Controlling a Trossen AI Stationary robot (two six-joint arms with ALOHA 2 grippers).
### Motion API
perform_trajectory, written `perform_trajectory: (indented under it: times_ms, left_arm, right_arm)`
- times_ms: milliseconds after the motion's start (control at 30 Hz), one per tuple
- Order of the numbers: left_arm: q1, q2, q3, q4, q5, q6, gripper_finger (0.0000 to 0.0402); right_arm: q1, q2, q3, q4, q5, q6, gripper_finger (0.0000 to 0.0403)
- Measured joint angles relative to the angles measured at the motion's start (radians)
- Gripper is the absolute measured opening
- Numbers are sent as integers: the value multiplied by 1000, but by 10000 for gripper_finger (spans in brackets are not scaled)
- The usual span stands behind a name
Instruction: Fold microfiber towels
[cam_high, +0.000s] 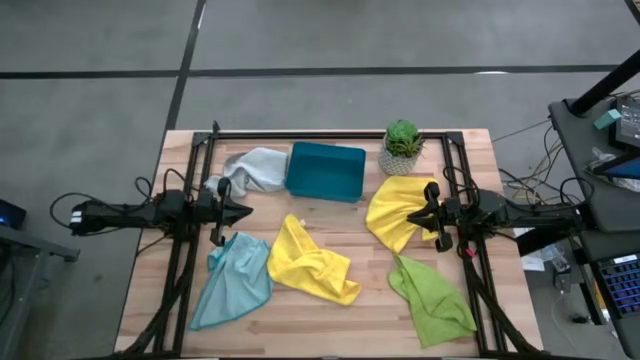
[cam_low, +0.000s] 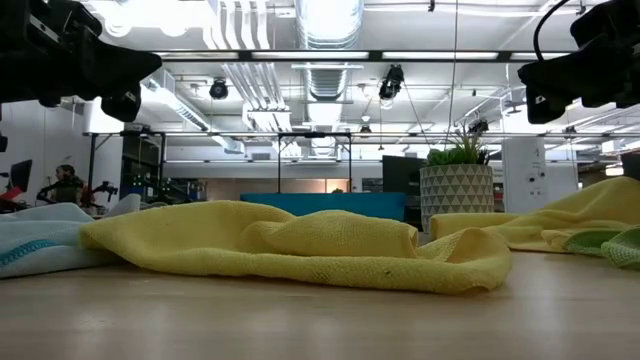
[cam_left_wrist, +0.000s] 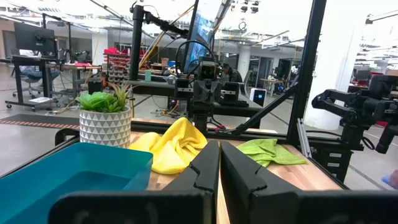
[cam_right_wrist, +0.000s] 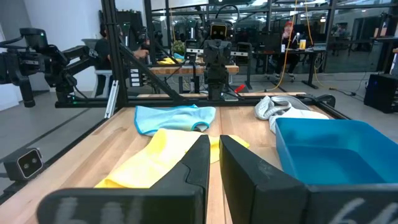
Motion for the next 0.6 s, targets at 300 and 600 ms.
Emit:
perform_trajectory:
  times_ms: [300, 600]
  left_arm:
    - [0, 0, 0, 0, 0, 0, 0]
    - [0, 0, 0, 0, 0, 0, 0]
  right_arm:
    - [0, 0, 0, 0, 0, 0, 28]
    - [0, 0, 0, 13, -2, -4, 28]
